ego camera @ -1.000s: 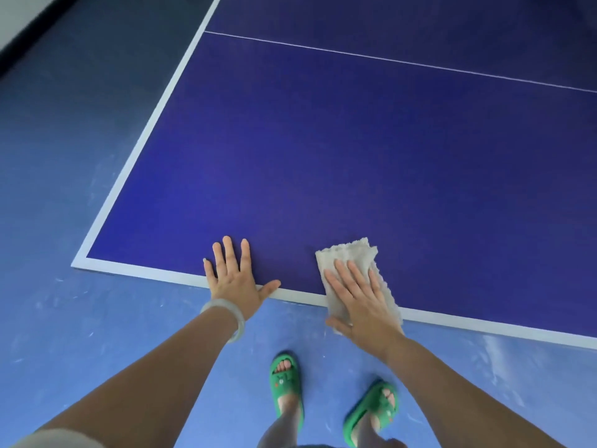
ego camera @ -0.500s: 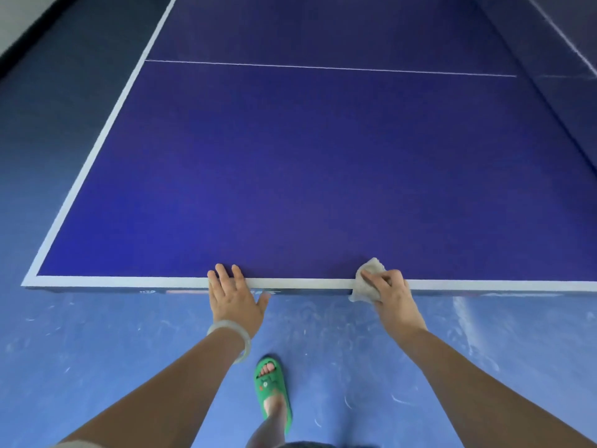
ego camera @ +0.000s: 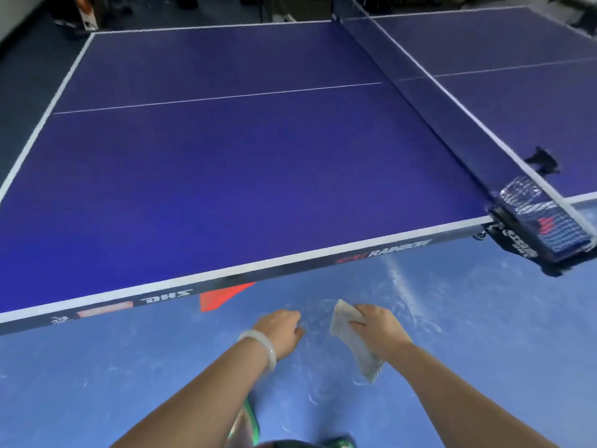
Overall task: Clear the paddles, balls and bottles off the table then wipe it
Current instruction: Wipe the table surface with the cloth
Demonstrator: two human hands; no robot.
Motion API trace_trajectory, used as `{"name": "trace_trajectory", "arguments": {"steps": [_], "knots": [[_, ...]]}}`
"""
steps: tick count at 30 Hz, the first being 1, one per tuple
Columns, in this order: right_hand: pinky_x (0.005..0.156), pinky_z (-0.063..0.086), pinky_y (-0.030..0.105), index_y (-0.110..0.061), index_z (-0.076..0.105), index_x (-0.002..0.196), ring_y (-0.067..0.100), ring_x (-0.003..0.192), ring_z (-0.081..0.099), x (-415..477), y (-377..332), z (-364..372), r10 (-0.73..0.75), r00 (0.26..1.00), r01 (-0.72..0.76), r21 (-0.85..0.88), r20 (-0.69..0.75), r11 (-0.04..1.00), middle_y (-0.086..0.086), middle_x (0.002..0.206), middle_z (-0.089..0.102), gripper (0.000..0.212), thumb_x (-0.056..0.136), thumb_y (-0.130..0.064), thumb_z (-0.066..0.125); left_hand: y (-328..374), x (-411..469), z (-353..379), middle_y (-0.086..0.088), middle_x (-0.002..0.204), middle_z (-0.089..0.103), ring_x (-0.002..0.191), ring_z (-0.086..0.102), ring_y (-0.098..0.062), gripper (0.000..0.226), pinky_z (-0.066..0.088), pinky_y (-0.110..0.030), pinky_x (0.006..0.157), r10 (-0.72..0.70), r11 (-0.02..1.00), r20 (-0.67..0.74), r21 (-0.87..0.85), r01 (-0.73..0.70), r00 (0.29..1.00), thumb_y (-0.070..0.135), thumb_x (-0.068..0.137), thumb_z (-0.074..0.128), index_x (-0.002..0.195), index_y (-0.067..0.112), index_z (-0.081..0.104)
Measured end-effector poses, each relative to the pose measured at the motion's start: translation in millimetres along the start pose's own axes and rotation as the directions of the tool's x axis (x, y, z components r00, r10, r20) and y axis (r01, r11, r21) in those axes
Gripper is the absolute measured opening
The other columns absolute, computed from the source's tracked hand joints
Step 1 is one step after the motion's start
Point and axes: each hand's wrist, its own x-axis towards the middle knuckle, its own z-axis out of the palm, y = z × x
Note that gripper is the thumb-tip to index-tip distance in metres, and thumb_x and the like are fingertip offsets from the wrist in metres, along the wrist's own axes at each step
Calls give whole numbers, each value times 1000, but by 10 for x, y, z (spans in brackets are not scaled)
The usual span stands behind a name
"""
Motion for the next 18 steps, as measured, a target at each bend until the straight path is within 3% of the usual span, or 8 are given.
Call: {"name": "trace_trajectory", "arguments": {"steps": [4,12,18], "knots": [[67,40,29,-27,48,75,22,82,58,-225,513,-208,41,999,-42,-52,-10,998,0,84,59,18,92,-25,54,514,82,141,-9,122,61,112,56,-30,25,44,-36,88,54,997,7,46,-54,999,33,100,43,110,14,57],[72,46,34,-17,59,83,26,84,62,-685,1533,-611,139,977,-121,111,-162,986,1,81,60,9,91,-21,56,1722,316,352,-7,112,63,101,60,-30,22,43,-34,77,217,962,30,161,-219,976,33,101,42,98,16,55],[75,47,37,-13,66,93,28,89,63,-836,2194,-912,243,943,-200,198,-227,960,7,88,66,13,90,-24,60,2591,725,425,-6,126,59,115,56,-31,28,47,-37,90,320,907,107,253,-337,942,35,102,42,116,15,56]]}}
